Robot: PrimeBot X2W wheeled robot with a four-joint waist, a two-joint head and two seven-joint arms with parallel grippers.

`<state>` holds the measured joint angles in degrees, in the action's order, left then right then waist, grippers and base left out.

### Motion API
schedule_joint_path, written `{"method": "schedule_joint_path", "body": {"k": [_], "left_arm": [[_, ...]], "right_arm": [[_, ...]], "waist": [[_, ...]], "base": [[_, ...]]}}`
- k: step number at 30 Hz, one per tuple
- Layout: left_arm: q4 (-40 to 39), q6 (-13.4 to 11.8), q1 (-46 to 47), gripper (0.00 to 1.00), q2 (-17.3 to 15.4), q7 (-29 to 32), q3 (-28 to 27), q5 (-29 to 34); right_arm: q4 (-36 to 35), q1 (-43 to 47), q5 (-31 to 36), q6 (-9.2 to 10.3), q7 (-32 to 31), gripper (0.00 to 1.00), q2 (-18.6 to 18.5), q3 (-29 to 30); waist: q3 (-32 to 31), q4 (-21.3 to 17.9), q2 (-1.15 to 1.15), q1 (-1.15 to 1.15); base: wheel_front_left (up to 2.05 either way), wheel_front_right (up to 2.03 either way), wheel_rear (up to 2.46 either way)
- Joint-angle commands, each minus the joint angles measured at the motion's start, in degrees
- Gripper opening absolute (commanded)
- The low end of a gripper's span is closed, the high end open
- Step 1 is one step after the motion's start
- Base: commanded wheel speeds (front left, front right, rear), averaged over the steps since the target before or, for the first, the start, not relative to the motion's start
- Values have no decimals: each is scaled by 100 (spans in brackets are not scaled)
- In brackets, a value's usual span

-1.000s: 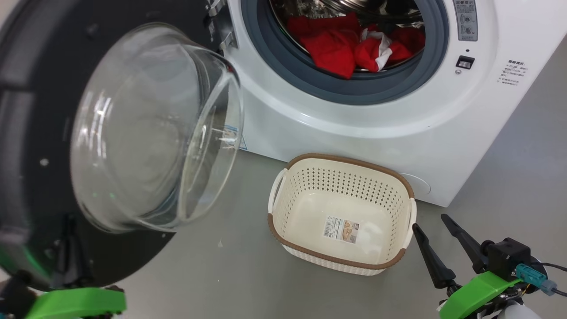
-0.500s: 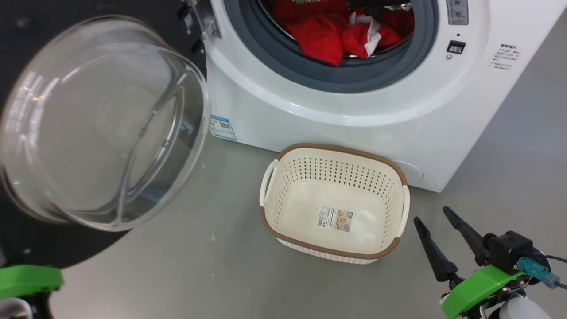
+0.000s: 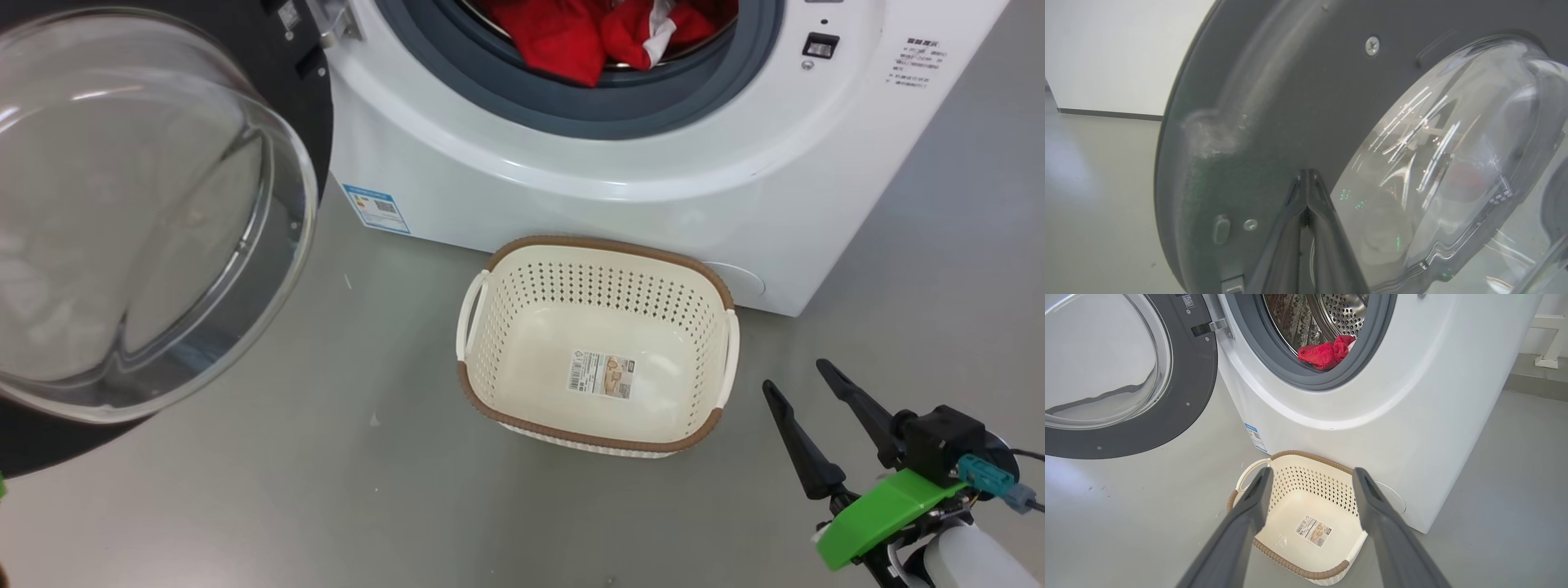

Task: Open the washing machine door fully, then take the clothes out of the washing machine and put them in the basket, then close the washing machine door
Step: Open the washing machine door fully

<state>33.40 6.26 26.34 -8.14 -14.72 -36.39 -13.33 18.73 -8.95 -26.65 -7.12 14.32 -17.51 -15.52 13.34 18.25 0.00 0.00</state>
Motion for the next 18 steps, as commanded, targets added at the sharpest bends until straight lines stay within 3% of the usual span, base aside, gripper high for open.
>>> {"method": "schedule_joint_path", "body": {"k": [1,9,18], "left_arm": [[-68,22,144,0,-387,-28,-208,107],[252,67,355,0,-547,-28,-423,341],[321,110,350,0,-466,-28,-466,444]], "right_arm": [[-134,-180,11,-36,68,100,-84,-97],[-130,-247,12,-36,68,100,-91,-98],[-101,-217,7,-36,68,100,-47,-64]], "waist": [[48,-46,0,0],[119,-126,0,0],[31,-96,0,0]], "base": [[0,0,0],[0,0,0],[0,0,0]]}}
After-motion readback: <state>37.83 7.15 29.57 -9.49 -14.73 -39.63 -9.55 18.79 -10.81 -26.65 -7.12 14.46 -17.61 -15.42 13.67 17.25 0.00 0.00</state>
